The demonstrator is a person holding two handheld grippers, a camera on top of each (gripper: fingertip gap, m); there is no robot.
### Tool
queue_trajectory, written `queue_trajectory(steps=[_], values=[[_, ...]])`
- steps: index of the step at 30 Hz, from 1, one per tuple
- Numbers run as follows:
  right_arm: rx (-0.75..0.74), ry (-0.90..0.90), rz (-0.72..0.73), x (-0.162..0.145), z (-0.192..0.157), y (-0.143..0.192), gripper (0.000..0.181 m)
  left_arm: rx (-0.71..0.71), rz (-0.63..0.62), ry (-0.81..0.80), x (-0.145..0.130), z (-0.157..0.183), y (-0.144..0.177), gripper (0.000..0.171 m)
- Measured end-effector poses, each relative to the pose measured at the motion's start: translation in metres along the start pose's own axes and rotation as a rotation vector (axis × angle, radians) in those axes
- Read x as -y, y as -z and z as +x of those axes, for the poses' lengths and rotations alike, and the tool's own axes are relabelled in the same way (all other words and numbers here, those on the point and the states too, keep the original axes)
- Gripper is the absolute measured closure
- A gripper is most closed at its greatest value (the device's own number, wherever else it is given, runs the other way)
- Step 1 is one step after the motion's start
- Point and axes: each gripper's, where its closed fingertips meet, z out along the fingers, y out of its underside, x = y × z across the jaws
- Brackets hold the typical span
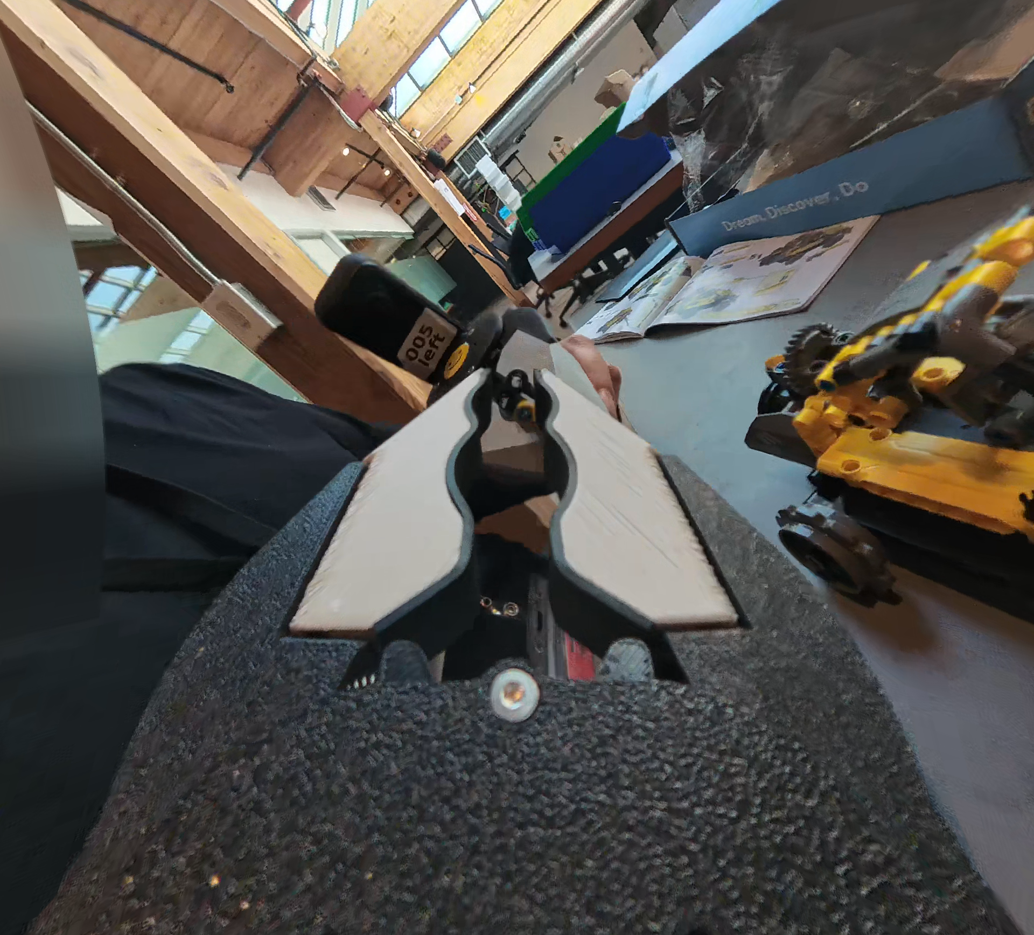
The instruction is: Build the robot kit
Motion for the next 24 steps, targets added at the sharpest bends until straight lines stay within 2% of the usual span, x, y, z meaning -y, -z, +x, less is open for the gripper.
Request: queue_trajectory(steps=[2,3,7,10,11,15,16,18,19,20,22,24], values=[[-0.023,0.112,-0.042,-0.002,-0.004,0.004,0.153,-0.078,0.068,0.052,0.006,0.005,0.004,0.166],[-0.043,0.183,-0.07,-0.003,-0.005,0.007,0.153,-0.113,0.103,0.072,0.009,0.008,0.006,0.166],[-0.134,0.503,-0.183,-0.013,-0.016,0.009,0.159,-0.202,0.14,0.097,0.009,0.016,0.008,0.166],[-0.296,0.715,-0.303,-0.02,-0.004,0.007,0.166,-0.217,0.176,0.092,0.013,0.019,0.009,0.166],[-0.328,0.76,-0.331,-0.022,-0.002,0.006,0.172,-0.217,0.174,0.099,0.013,0.019,0.008,0.166],[-0.39,0.856,-0.349,-0.021,0.002,0.004,0.173,-0.207,0.151,0.164,0.011,0.016,0.006,0.165],[-0.4,0.886,-0.339,-0.02,0.002,0.004,0.174,-0.201,0.131,0.188,0.008,0.015,0.006,0.161],[-0.434,0.948,-0.312,-0.018,0.002,0.006,0.174,-0.164,0.063,0.252,-0.005,0.007,0.007,0.137],[-0.475,0.993,-0.323,-0.018,0.007,0.009,0.174,-0.145,0.029,0.296,-0.013,0.004,0.009,0.125],[-0.543,1.054,-0.354,-0.019,0.016,0.014,0.174,-0.124,0.003,0.349,-0.02,0.0,0.012,0.121],[-0.705,1.204,-0.443,-0.02,0.04,0.026,0.175,-0.076,-0.034,0.454,-0.029,-0.006,0.019,0.126],[-0.799,1.328,-0.532,-0.026,0.058,0.029,0.175,-0.076,0.001,0.516,-0.024,-0.006,0.024,0.141]])
